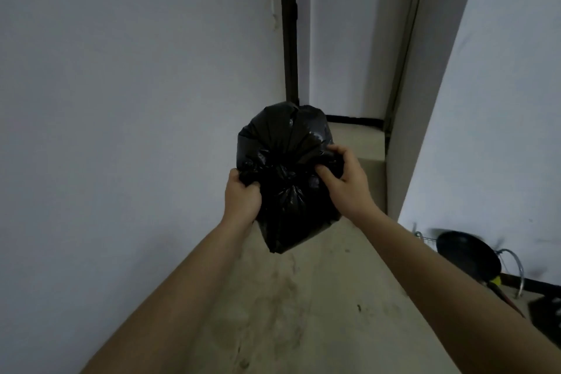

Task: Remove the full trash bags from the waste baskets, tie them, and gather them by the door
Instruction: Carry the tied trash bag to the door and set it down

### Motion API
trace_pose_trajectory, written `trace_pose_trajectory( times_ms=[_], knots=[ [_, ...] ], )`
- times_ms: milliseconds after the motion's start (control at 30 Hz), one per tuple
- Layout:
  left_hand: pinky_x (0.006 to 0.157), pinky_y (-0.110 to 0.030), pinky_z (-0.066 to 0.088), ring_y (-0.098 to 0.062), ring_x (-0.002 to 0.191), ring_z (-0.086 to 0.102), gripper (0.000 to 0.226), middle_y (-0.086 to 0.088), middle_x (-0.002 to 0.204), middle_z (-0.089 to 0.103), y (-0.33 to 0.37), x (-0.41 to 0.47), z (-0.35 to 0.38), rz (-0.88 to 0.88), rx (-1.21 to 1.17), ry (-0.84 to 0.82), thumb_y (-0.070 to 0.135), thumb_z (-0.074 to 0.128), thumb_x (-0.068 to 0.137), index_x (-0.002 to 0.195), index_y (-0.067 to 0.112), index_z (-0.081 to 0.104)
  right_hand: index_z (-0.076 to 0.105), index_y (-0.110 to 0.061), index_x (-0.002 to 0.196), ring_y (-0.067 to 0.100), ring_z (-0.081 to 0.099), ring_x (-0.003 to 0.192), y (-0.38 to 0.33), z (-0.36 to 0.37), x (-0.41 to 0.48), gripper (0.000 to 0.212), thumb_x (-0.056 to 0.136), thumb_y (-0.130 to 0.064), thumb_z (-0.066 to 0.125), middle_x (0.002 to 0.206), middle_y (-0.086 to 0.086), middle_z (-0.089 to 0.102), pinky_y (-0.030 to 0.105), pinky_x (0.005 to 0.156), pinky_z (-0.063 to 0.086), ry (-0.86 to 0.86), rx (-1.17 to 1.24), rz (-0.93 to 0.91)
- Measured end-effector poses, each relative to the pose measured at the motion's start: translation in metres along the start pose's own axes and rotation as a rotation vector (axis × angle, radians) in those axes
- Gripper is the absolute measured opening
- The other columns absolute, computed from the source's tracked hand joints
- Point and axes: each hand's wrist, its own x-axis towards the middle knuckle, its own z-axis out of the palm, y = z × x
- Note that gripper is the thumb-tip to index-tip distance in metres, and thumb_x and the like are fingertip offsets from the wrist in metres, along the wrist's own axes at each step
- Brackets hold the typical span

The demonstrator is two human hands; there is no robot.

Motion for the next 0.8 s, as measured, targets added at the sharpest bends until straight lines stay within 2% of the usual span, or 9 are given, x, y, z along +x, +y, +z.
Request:
trace_pose_trajectory(
  times_ms=[167, 267, 333, 467, 600, 700, 800],
  knots=[
    [0.081, -0.037, 0.056, -0.021, 0.093, 0.063, 0.020, -0.008, 0.102, 0.064, 0.009, 0.151, 0.086, 0.130, 0.013, -0.022, 0.001, 0.052, 0.092, 0.101, 0.019, 0.052, 0.055, -0.026, 0.119, 0.008, 0.068, 0.104, 0.072, 0.001, 0.152, 0.031, 0.092, -0.019, 0.069, 0.113, -0.004, 0.069, 0.039, 0.095, 0.056, 0.069, 0.181, 0.026],
    [0.077, -0.033, 0.053, -0.020, 0.093, 0.062, 0.021, -0.006, 0.101, 0.062, 0.021, 0.245, 0.137, 0.140, 0.034, 0.006, 0.000, 0.050, 0.092, 0.109, 0.014, 0.051, 0.055, -0.023, 0.116, 0.010, 0.068, 0.102, 0.106, 0.001, 0.258, 0.029, 0.092, -0.015, 0.069, 0.111, -0.002, 0.069, 0.037, 0.093, 0.057, 0.043, 0.229, 0.038],
    [0.079, -0.036, 0.054, -0.021, 0.093, 0.061, 0.021, -0.005, 0.100, 0.062, 0.028, 0.294, 0.157, 0.119, 0.024, 0.028, -0.001, 0.049, 0.093, 0.107, 0.015, 0.050, 0.055, -0.020, 0.115, 0.012, 0.069, 0.100, 0.120, 0.006, 0.318, 0.029, 0.091, -0.013, 0.070, 0.109, 0.002, 0.069, 0.035, 0.090, 0.058, 0.009, 0.221, 0.025],
    [0.085, -0.041, 0.055, -0.020, 0.092, 0.061, 0.024, -0.005, 0.101, 0.062, 0.036, 0.395, 0.184, 0.074, 0.019, 0.095, -0.003, 0.049, 0.092, 0.106, 0.016, 0.049, 0.055, -0.016, 0.114, 0.002, 0.068, 0.090, 0.144, 0.033, 0.432, 0.027, 0.092, -0.011, 0.069, 0.104, 0.000, 0.068, 0.017, 0.077, 0.054, -0.068, 0.226, 0.020],
    [0.092, -0.050, 0.053, -0.025, 0.099, 0.062, 0.022, -0.007, 0.104, 0.062, 0.020, 0.490, 0.193, 0.040, 0.033, 0.156, -0.001, 0.048, 0.092, 0.109, 0.014, 0.049, 0.056, -0.016, 0.114, 0.008, 0.068, 0.096, 0.186, 0.080, 0.521, 0.027, 0.091, -0.012, 0.070, 0.106, -0.001, 0.068, 0.022, 0.083, 0.056, -0.140, 0.223, 0.044],
    [0.096, -0.053, 0.053, -0.029, 0.108, 0.061, 0.023, -0.009, 0.111, 0.062, -0.003, 0.556, 0.197, 0.035, 0.037, 0.168, 0.001, 0.048, 0.093, 0.111, 0.014, 0.049, 0.057, -0.015, 0.114, 0.006, 0.066, 0.096, 0.220, 0.113, 0.575, 0.027, 0.091, -0.011, 0.070, 0.105, -0.002, 0.067, 0.021, 0.084, 0.056, -0.157, 0.212, 0.034],
    [0.096, -0.052, 0.053, -0.027, 0.107, 0.061, 0.023, -0.006, 0.109, 0.062, -0.025, 0.634, 0.205, 0.033, 0.027, 0.162, 0.002, 0.049, 0.094, 0.111, 0.017, 0.048, 0.056, -0.015, 0.115, 0.009, 0.067, 0.098, 0.258, 0.151, 0.639, 0.028, 0.091, -0.012, 0.070, 0.106, -0.001, 0.068, 0.025, 0.087, 0.056, -0.157, 0.193, 0.054]
  ],
)
